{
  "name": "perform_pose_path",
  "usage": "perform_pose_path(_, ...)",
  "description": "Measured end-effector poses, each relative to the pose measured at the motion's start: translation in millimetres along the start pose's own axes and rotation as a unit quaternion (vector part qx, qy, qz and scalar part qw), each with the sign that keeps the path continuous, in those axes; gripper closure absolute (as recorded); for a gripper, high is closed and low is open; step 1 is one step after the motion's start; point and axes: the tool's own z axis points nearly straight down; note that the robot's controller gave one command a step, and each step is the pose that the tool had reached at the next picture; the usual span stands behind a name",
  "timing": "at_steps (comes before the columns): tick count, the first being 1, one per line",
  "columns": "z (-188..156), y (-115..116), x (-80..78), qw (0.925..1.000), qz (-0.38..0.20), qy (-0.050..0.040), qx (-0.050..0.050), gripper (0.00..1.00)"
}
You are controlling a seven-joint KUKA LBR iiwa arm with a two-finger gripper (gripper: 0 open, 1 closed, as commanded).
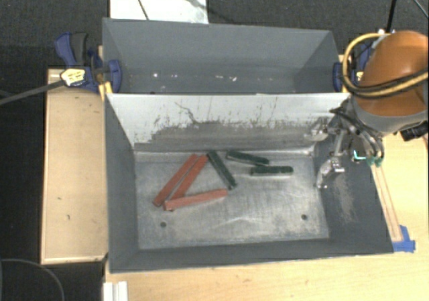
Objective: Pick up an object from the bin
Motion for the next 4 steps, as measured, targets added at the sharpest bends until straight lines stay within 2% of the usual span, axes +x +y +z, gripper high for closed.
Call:
perform_pose_path(1,-4.0,0.1,-1.7,1.0000,-0.001,-0.0038,0.001,0.00)
perform_pose_path(2,40.6,10.5,-5.0,0.9995,-0.031,-0.0068,0.001,0.00)
perform_pose_path(3,117.2,28.8,-21.6,0.9998,-0.016,-0.0074,0.001,1.00)
perform_pose_path(4,117.2,28.8,-21.6,0.9998,-0.017,-0.0074,0.001,1.00)
